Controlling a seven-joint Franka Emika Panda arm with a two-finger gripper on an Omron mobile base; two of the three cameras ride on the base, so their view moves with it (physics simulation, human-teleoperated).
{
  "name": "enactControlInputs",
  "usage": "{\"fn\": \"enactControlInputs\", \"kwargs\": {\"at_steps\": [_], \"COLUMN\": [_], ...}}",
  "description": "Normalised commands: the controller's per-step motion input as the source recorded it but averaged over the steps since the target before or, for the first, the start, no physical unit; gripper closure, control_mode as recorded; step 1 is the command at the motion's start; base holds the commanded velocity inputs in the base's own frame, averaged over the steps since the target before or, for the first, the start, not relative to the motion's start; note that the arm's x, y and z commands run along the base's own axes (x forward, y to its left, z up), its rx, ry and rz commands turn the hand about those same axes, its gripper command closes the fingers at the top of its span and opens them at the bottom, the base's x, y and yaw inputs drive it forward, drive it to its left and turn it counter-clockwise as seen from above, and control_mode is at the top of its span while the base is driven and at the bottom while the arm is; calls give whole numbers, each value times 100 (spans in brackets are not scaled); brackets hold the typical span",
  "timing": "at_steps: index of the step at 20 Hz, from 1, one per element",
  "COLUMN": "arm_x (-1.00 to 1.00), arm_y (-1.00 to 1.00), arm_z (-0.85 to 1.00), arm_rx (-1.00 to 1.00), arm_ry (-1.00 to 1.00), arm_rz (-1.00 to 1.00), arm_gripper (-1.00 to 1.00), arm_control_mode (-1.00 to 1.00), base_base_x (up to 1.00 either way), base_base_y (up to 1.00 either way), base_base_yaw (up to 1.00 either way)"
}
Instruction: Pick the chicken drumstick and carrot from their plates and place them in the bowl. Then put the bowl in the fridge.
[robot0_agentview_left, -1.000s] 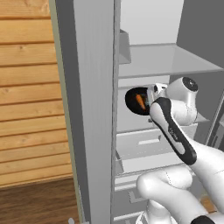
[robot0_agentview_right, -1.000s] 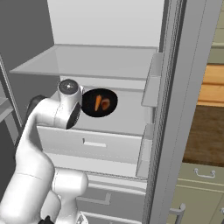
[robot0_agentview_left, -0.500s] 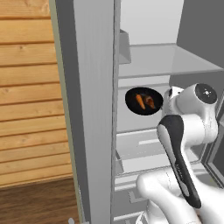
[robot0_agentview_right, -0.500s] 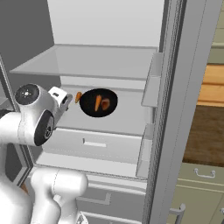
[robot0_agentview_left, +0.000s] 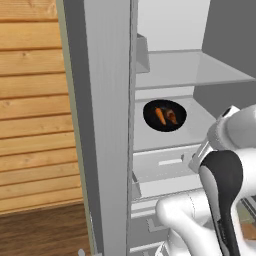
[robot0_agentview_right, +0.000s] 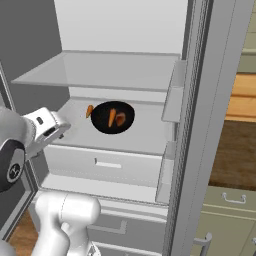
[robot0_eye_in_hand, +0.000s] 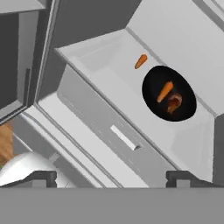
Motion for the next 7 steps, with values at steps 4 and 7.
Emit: {"fn": "enactControlInputs", "kwargs": {"at_steps": [4,7], "arm_x": [-100,-100], "arm_y": [0,0], "arm_z": [0,-6], "arm_rx": [24,22], "arm_ry": [-26,-26], "arm_rz": [-28,-30], "arm_gripper": [-100,-100], "arm_control_mode": [-100,-100], "base_base_x": [0,0], "base_base_y": [0,0], "base_base_yaw": [0,0]}}
